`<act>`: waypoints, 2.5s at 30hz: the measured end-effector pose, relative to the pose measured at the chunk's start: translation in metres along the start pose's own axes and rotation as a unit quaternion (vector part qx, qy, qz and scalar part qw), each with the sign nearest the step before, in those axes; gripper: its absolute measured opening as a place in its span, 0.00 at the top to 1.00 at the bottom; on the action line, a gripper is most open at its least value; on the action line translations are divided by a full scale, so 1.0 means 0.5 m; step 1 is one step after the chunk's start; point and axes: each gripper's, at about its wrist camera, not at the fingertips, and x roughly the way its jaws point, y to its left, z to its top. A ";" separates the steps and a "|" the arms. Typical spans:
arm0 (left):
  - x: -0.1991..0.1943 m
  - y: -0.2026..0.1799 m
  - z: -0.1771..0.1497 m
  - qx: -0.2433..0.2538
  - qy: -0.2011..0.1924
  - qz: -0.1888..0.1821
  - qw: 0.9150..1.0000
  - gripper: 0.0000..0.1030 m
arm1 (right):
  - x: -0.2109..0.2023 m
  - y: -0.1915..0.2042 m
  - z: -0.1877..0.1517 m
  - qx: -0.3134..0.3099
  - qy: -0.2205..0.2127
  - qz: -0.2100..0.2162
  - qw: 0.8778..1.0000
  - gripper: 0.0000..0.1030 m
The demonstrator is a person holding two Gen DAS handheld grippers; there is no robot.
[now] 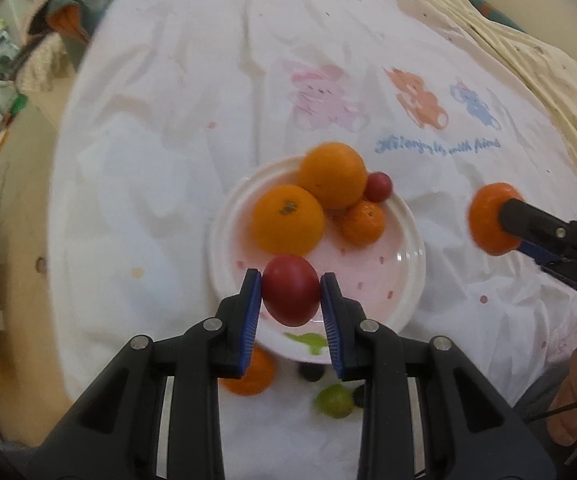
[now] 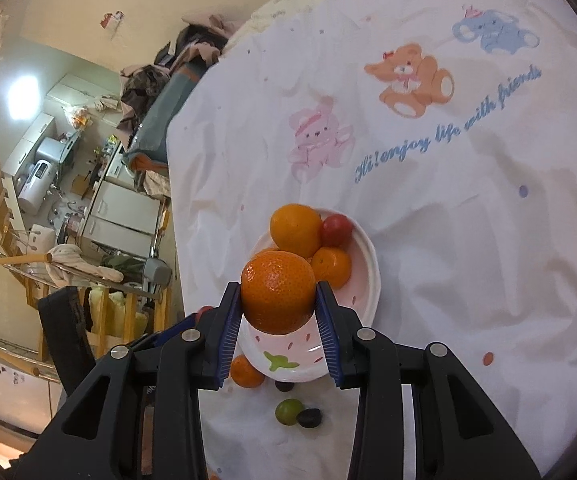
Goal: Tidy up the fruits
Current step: 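Carry both held fruits over the pink plate and lower them onto it, then open both tools to release the fruits and withdraw from the plate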
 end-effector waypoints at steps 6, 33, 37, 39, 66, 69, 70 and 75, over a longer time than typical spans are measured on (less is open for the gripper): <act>0.057 -0.010 -0.005 0.009 0.020 -0.015 1.000 0.75 | 0.062 -0.013 0.002 0.006 0.040 -0.026 0.999 0.62; 0.111 -0.030 0.023 0.004 0.034 -0.054 0.998 0.44 | 0.110 -0.069 0.022 0.069 0.055 -0.027 0.996 0.34; 0.100 -0.024 0.016 -0.002 0.032 -0.057 0.998 0.37 | 0.097 -0.063 0.029 0.062 0.042 -0.030 0.997 0.34; 0.095 -0.023 0.011 -0.002 0.029 -0.056 0.998 0.36 | 0.095 -0.065 0.030 0.064 0.042 -0.029 0.997 0.34; -0.064 0.052 -0.030 -0.008 -0.070 0.026 0.997 0.36 | -0.024 0.000 -0.018 -0.003 -0.040 -0.069 0.997 0.20; -0.080 0.076 -0.045 -0.029 -0.073 0.015 0.997 0.36 | -0.041 0.013 -0.041 -0.021 -0.050 -0.078 0.995 0.15; -0.084 0.080 -0.049 -0.033 -0.073 0.017 0.997 0.36 | -0.045 0.015 -0.047 -0.022 -0.051 -0.079 0.995 0.14; -0.101 0.092 -0.078 -0.043 -0.062 0.005 0.997 0.34 | -0.065 0.024 -0.085 -0.033 -0.053 -0.079 0.995 0.14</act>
